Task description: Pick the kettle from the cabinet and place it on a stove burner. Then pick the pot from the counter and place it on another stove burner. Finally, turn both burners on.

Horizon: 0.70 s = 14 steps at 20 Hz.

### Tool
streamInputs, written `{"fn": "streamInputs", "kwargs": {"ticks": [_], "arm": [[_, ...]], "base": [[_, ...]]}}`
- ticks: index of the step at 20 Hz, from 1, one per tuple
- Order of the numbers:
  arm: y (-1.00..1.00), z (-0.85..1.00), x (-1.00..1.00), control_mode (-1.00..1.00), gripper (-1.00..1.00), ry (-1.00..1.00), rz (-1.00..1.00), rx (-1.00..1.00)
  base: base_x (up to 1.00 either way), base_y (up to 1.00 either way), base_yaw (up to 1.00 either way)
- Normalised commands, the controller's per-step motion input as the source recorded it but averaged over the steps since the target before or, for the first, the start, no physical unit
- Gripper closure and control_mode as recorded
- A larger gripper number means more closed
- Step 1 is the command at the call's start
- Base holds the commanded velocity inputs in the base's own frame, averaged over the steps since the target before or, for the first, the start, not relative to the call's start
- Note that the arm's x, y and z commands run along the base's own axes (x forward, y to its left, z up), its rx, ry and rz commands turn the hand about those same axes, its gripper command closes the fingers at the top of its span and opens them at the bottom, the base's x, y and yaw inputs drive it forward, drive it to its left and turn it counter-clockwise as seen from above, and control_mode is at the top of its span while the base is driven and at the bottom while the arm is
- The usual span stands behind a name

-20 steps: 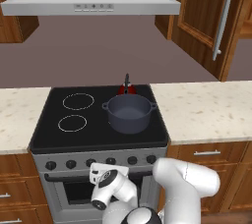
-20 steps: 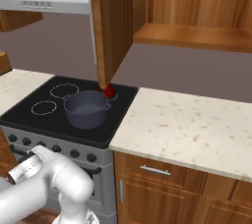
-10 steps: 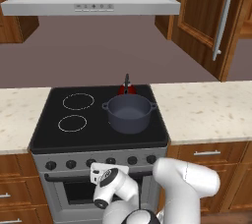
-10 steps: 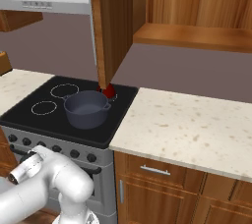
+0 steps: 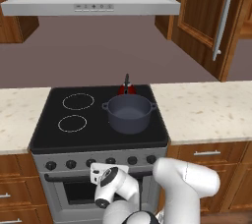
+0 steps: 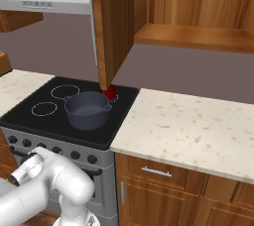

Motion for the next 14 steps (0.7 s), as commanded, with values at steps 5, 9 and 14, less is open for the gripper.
{"fn": "streamInputs", "kwargs": {"ticks": [5,9,14], "arm": [[0.00,0.03,0.00,-1.00,1.00,0.00,0.00,-0.10],[0.00,0.00,0.00,-1.00,1.00,0.00,0.00,-0.15],[0.00,0.07,0.00,-1.00,1.00,0.03,0.00,-0.17]], "base": [[0.00,0.00,0.00],[0.00,0.00,0.00],[0.00,0.00,0.00]]}}
